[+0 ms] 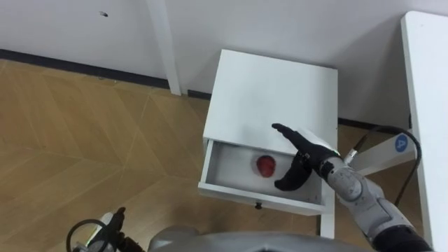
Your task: Put apple and close drawer
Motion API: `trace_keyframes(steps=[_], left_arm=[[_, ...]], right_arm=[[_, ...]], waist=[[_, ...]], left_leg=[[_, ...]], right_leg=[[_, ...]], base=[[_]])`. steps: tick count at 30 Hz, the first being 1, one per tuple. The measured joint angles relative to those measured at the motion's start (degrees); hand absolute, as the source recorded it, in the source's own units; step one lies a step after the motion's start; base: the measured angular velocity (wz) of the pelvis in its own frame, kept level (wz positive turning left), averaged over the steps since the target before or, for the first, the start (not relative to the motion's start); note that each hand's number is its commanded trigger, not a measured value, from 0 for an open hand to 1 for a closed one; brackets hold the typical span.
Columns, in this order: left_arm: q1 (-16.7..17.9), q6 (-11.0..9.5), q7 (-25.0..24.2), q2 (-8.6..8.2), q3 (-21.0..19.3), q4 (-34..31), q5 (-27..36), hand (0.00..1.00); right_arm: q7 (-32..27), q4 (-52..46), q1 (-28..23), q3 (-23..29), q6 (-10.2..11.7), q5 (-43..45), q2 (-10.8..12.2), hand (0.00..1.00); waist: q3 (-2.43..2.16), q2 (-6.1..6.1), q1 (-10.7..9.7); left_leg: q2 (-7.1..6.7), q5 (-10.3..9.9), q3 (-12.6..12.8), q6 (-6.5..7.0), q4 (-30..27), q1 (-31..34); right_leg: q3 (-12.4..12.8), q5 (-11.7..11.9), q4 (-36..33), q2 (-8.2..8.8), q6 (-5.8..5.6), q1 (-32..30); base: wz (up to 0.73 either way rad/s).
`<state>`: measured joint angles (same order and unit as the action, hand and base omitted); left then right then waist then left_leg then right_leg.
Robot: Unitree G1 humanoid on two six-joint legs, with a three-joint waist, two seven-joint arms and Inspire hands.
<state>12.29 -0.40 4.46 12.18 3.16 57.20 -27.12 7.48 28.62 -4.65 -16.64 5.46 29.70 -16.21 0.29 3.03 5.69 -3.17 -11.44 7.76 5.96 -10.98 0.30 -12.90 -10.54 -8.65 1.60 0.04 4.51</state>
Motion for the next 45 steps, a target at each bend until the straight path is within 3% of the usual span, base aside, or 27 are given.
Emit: trace_keyframes(steps=[7, 10, 11, 13, 14, 15, 16, 17, 18, 19, 20, 21, 23, 25, 27, 28, 29, 30, 31, 32, 33, 34, 36, 38, 40, 41, 45], left_arm=[[-0.2, 0.0, 0.6, -0.06, -0.2, 0.1, 0.5, 0.00], [0.0, -0.2, 1.6, -0.46, -1.8, 0.4, 0.5, 0.00], [0.0, -0.3, 1.7, -0.87, -2.7, 0.7, 0.5, 0.00], [-0.1, -0.6, 1.6, -1.03, -3.0, 1.5, 0.6, 0.00], [-0.1, -0.9, 1.6, -1.01, -3.1, 2.1, 0.6, 0.00], [0.0, -1.0, 1.6, -0.60, -3.7, 2.2, 0.6, 0.00], [-0.1, -1.1, 1.6, -0.45, -4.3, 2.4, 0.5, 0.00], [-0.6, -1.3, 1.6, -0.35, -5.4, 3.3, 0.3, 0.00], [-1.1, -1.7, 1.6, 0.03, -5.4, 4.8, 0.5, 0.00], [-1.3, -1.7, 1.6, 0.44, -5.4, 5.3, 0.6, 0.00], [-1.9, -1.5, 1.6, 0.82, -5.5, 6.9, 0.7, 0.00], [-2.9, -0.9, 1.6, 0.85, -5.4, 7.2, 0.7, 0.00], [-4.0, 0.5, 1.6, 0.91, -5.4, 7.1, 0.7, 0.00], [-3.6, 1.4, 1.6, 0.84, -5.6, 7.0, 0.6, 0.00], [-2.1, 1.8, 1.6, 0.80, -6.0, 7.0, 0.7, 0.00], [-0.8, 1.8, 1.6, 0.70, -6.3, 7.0, 0.7, 0.00], [0.5, 1.7, 1.7, 0.60, -6.4, 7.2, 0.8, 0.00], [2.2, 1.8, 2.2, 0.85, -6.1, 7.2, 2.2, 0.00], [2.0, 1.6, 2.6, 1.79, -5.4, 6.7, 2.9, 0.00], [0.8, 0.9, 3.0, 3.07, -5.1, 5.7, 2.9, 0.00], [0.3, 1.4, 4.0, 3.24, -5.9, 5.8, 2.9, 0.00], [0.3, 1.6, 4.2, 2.77, -6.4, 5.8, 3.0, 0.00], [-0.5, 0.6, 4.8, 1.28, -5.3, 5.6, 4.1, 0.00], [-0.8, -0.2, 6.2, 0.98, -5.1, 5.6, 4.2, 0.00], [-1.0, -0.2, 7.6, 1.07, -5.2, 5.7, 5.1, 0.00], [-1.3, -0.3, 7.9, 1.07, -5.2, 5.7, 5.2, 0.00], [-1.5, -1.6, 7.9, 0.66, -5.2, 5.6, 5.1, 0.00]], right_arm=[[-2.4, 5.1, -1.2, 0.7, 0.5, -4.1, 0.3, 0.00], [-5.2, 10.7, -2.2, 5.6, 1.4, -7.2, 1.5, 0.00], [-6.4, 13.4, -2.3, 8.2, 1.4, -9.4, 1.6, 0.00], [-8.8, 17.2, -2.3, 12.7, 1.3, -12.1, 1.5, 0.00], [-10.8, 19.5, -2.5, 15.8, 1.2, -13.8, 1.4, 0.00], [-12.8, 21.9, -3.6, 18.3, 1.4, -14.5, 1.4, 0.00], [-13.5, 23.2, -3.9, 19.3, 1.4, -15.1, 1.2, 0.00], [-15.0, 25.8, -4.3, 21.9, 1.5, -15.9, 1.0, 0.00], [-16.0, 28.2, -4.5, 23.6, 1.6, -16.9, 0.7, 0.00], [-16.3, 29.3, -4.5, 24.2, 1.7, -17.6, 0.7, 0.00], [-16.9, 30.1, -5.1, 24.9, 2.3, -19.3, 0.6, 0.00], [-17.4, 31.7, -5.9, 24.6, 2.8, -21.2, 0.3, 0.00], [-17.5, 34.8, -6.3, 23.8, 2.5, -22.9, 0.3, 0.00], [-17.3, 37.2, -6.3, 22.6, 1.7, -23.3, 0.3, 0.00], [-17.4, 37.3, -5.9, 22.4, 0.7, -23.7, 0.3, 0.00], [-17.6, 37.3, -5.5, 22.1, 0.3, -23.8, 0.2, 0.00], [-17.8, 37.2, -5.1, 22.0, -0.6, -23.5, 0.3, 0.00], [-18.4, 37.1, -4.8, 21.8, -1.6, -23.3, 1.2, 0.00], [-18.8, 36.9, -4.7, 21.8, -1.9, -22.7, 1.8, 0.00], [-18.9, 36.4, -4.4, 21.9, -2.0, -22.3, 2.1, 0.00], [-18.8, 36.5, -3.5, 21.8, -2.7, -22.3, 2.8, 0.00], [-18.7, 36.4, -3.6, 21.7, -2.8, -22.3, 3.2, 0.00], [-18.6, 36.4, -3.2, 20.1, -2.3, -22.7, 3.2, 0.00], [-18.6, 36.4, -2.4, 19.5, -1.0, -22.7, 3.3, 0.00], [-18.4, 36.4, -2.2, 19.0, 0.0, -22.7, 3.3, 0.00], [-18.4, 36.4, -2.4, 19.0, 0.1, -22.7, 3.3, 0.00], [-18.2, 36.3, -2.9, 19.0, 0.9, -22.7, 3.3, 0.00]], waist=[[0.05, -0.13, -0.8], [-0.02, -0.32, -1.2], [0.17, -0.69, -1.7], [0.12, -1.70, -3.2], [-0.06, -2.61, -4.0], [-0.16, -2.59, -5.0], [-0.19, -2.59, -5.6], [-0.36, -3.15, -6.3], [-0.50, -4.68, -6.9], [-0.22, -4.96, -7.3], [0.02, -5.59, -8.3], [0.54, -6.83, -8.8], [0.92, -7.57, -9.0], [0.97, -7.46, -9.9], [0.99, -7.63, -10.2], [0.99, -7.61, -10.1], [0.91, -7.40, -10.1], [-0.63, -4.51, -10.0], [-0.54, -3.24, -9.9], [0.09, -2.95, -7.9], [0.62, -1.41, -5.9], [0.49, -1.18, -5.6], [0.45, -0.98, -5.2], [0.36, -0.90, -5.2], [-0.15, -0.33, -5.6], [-0.18, -0.50, -5.7], [-0.47, -0.86, -6.1]], left_leg=[[-0.10, 0.0, -0.1, 0.04, -0.2, -0.6], [-0.16, -0.1, 0.0, 0.16, -0.2, -0.8], [-0.24, -0.3, 0.1, 0.42, -0.8, -0.7], [-0.51, -1.2, 0.2, 1.12, -2.7, 0.3], [-0.57, -1.5, 0.2, 1.48, -3.1, 0.5], [-1.40, -1.5, 0.4, 2.11, -3.9, 0.2], [-1.80, -1.7, 0.6, 2.61, -4.3, -0.1], [-2.09, -2.2, 0.3, 3.39, -5.8, 0.1], [-1.29, -2.7, 1.0, 4.24, -7.3, 1.1], [-1.11, -3.0, 1.1, 4.59, -8.1, 1.5], [-0.42, -3.4, 1.2, 5.13, -10.1, 2.9], [0.83, -3.6, 1.2, 5.37, -11.8, 4.2], [1.71, -4.0, 0.9, 5.53, -12.9, 5.3], [1.67, -5.1, 0.8, 5.64, -14.6, 5.6], [1.25, -5.7, 1.0, 5.41, -15.5, 5.5], [1.21, -5.8, 1.3, 2.59, -15.1, 5.4], [0.81, -4.9, 1.5, -2.08, -12.5, 4.6], [-0.86, -3.5, 0.9, -8.38, -10.8, 3.6], [-0.30, -4.4, -0.7, -5.65, -17.0, 5.9], [1.99, -13.0, -6.4, -4.23, -24.5, 9.4], [1.27, -13.0, -4.8, -0.86, -27.1, 11.1], [1.36, -13.0, -4.6, -0.92, -26.5, 10.7], [1.34, -10.9, -4.3, -3.94, -20.3, 7.4], [1.43, -8.6, -3.6, -3.77, -15.2, 4.8], [1.49, -6.5, -3.5, -2.79, -11.5, 3.1], [1.77, -5.3, -3.6, -1.17, -9.4, 1.9], [2.95, -4.1, -3.4, -2.36, -5.7, -0.3]], right_leg=[[0.6, 0.0, -0.1, 0.09, -0.01, 0.5], [1.1, -0.1, -0.5, 0.18, -0.14, 0.6], [1.0, -0.7, -2.3, 0.51, -0.53, 0.2], [0.5, -2.6, -10.5, 1.72, -1.74, -3.4], [0.6, -2.9, -20.2, 3.01, -2.19, -8.1], [1.3, -1.5, -31.3, 4.75, -2.77, -13.4], [2.1, 0.3, -36.4, 5.59, -2.79, -16.2], [3.9, 7.3, -46.0, 6.62, -3.28, -22.3], [6.2, 15.9, -54.2, 6.54, -4.73, -28.9], [7.4, 16.5, -60.8, 6.41, -4.20, -32.8], [8.7, 13.0, -77.5, 6.13, -2.89, -40.8], [8.5, 9.5, -91.4, 5.42, -1.87, -47.5], [8.4, 5.8, -103.4, 5.41, -1.92, -54.3], [9.7, 4.1, -106.6, 6.36, -2.13, -55.8], [11.1, 4.0, -101.9, 7.00, -2.24, -52.8], [10.4, 4.0, -91.5, 7.17, -2.55, -47.4], [8.9, 3.4, -75.6, 6.67, -2.64, -39.5], [8.6, 2.6, -58.4, 6.87, -2.35, -31.7], [8.3, 2.0, -52.5, 7.05, -3.20, -29.3], [8.5, 0.5, -44.8, 6.48, -5.30, -27.0], [9.6, -1.6, -35.9, 6.23, -5.86, -22.5], [9.2, -2.0, -31.3, 5.73, -5.67, -19.5], [7.3, -1.5, -16.9, 4.74, -5.14, -10.8], [7.4, 0.6, -10.8, 4.16, -5.02, -7.7], [7.0, 1.5, -7.1, 3.79, -5.15, -5.8], [6.7, 1.7, -5.7, 3.25, -4.77, -4.9], [6.2, 2.2, -2.7, 1.61, -3.61, -3.1]], base=[[0.00], [-0.02], [0.09], [0.10], [0.05], [0.06], [0.10], [-0.09], [-0.24], [-0.26], [-0.12], [0.00], [-0.02], [0.07], [-0.05], [-0.15], [-0.16], [0.00], [-0.07], [-0.27], [-0.42], [-0.33], [-0.07], [-0.19], [-0.10], [0.00], [-0.01]])
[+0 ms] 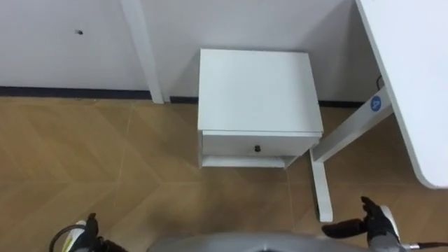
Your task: Put apple and close drawer
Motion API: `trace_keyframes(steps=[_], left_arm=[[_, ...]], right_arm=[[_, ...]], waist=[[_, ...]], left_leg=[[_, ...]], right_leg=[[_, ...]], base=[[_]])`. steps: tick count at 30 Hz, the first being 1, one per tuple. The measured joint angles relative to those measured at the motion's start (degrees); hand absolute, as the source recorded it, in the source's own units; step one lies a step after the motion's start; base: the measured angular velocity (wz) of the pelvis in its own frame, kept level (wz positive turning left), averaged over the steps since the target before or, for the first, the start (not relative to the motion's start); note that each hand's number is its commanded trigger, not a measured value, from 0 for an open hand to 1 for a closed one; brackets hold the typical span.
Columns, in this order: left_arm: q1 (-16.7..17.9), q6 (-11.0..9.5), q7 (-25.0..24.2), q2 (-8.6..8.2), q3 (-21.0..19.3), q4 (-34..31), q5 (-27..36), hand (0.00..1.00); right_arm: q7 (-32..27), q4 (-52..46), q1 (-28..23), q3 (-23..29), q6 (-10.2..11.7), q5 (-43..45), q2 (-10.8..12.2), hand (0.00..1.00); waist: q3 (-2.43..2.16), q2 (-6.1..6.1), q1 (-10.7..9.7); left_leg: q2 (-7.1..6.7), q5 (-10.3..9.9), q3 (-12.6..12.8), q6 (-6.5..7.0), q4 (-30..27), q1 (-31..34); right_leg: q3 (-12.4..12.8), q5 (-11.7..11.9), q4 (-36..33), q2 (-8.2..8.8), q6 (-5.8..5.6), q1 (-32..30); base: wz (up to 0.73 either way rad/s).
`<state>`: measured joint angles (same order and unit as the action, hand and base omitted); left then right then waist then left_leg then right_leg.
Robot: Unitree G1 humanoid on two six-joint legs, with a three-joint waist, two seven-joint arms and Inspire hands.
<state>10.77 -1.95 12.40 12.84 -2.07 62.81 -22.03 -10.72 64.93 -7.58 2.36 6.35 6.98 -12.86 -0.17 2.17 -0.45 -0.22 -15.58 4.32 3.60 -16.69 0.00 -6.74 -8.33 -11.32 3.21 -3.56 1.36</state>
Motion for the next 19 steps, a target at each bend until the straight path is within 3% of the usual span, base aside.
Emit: trace_keyframes(steps=[5, 19], left_arm=[[0.0, 0.0, -0.3, -0.66, 0.0, 0.1, 0.0, 0.00], [1.5, -0.3, -0.7, -0.85, 0.0, 0.3, 0.0, 0.00]], right_arm=[[0.8, 0.2, -0.4, 0.0, 0.1, -0.5, 0.3, 0.00], [1.6, 1.9, -0.8, 0.0, 0.5, -0.4, 1.6, 0.00]], waist=[[-0.01, -0.24, -0.6], [0.58, -0.62, -0.8]], left_leg=[[0.56, 0.6, 0.2, -1.01, 2.2, -1.8], [0.65, 0.7, 0.3, -1.06, 4.0, -3.2]], right_leg=[[-0.9, 0.1, 1.8, -0.86, 0.23, 1.5], [-1.3, 0.0, 2.8, -0.72, 0.57, 2.2]], base=[[0.02], [-0.02]])
